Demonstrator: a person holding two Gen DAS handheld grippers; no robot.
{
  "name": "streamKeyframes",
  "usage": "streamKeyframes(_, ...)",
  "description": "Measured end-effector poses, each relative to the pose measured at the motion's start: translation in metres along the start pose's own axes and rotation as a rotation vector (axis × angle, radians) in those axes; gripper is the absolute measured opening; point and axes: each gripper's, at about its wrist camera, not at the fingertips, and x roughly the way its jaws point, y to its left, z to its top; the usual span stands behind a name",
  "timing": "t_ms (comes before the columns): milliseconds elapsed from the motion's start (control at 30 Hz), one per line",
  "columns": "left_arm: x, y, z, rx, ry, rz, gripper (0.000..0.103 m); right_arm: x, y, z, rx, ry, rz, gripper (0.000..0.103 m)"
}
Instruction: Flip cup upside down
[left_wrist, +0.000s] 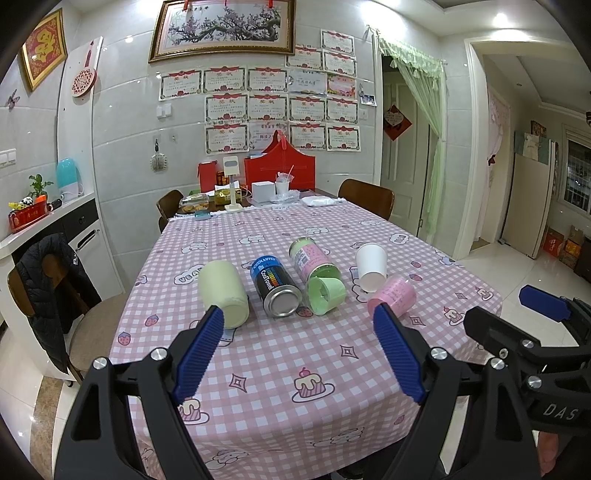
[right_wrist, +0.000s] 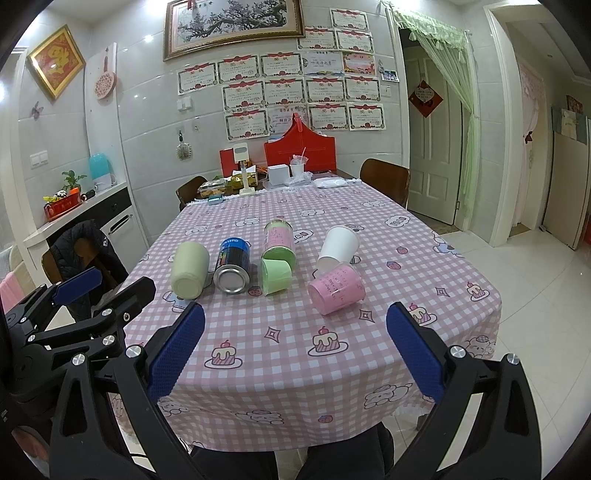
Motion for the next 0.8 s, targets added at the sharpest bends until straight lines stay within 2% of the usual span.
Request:
streamKeyframes(367,0.013,0.004,0.000,-0.006,0.026,0.001,0.082,0.012,-0.001,0.002,0.005,0.028,-0.001,0.095)
streamKeyframes(800,0.055,0.021,-0.001,-0.033,0.105,0.027,0.082,0.061,0.004,0.004,0.013,0.116,0.012,0.095)
